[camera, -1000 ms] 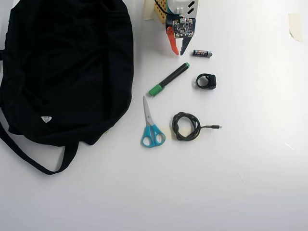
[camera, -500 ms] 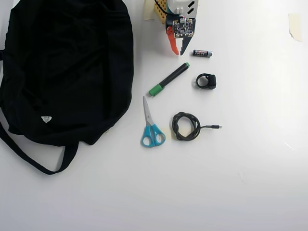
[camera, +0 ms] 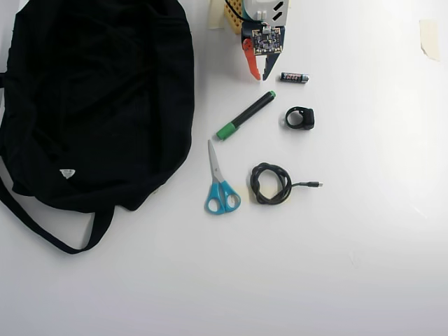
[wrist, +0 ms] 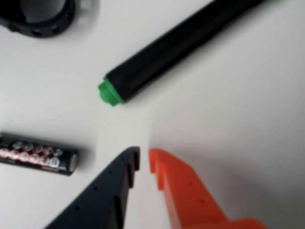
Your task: Put the green marker into the black bag
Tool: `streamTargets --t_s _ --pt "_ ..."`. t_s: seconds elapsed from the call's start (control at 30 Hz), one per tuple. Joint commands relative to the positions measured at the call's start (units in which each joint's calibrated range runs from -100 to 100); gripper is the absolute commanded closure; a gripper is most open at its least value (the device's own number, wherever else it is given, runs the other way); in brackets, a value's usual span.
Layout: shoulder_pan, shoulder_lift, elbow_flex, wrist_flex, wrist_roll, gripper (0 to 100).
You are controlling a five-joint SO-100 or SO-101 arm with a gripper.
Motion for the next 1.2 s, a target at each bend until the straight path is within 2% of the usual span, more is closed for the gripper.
streamTargets --t_s 0.0,0.17,0.27,0.67,1.17 --pt "0.1 -0.7 1.2 -2.3 -0.2 98" --pt "-1.5 -0.2 -0.2 -8.4 -0.2 98" --pt "-1.4 3.8 -6.3 -14.9 -0.2 98" --pt "-1.5 29.2 -38.8 -28.9 -0.2 98" --pt "-0.6 60.1 -65.4 -46.8 0.3 98"
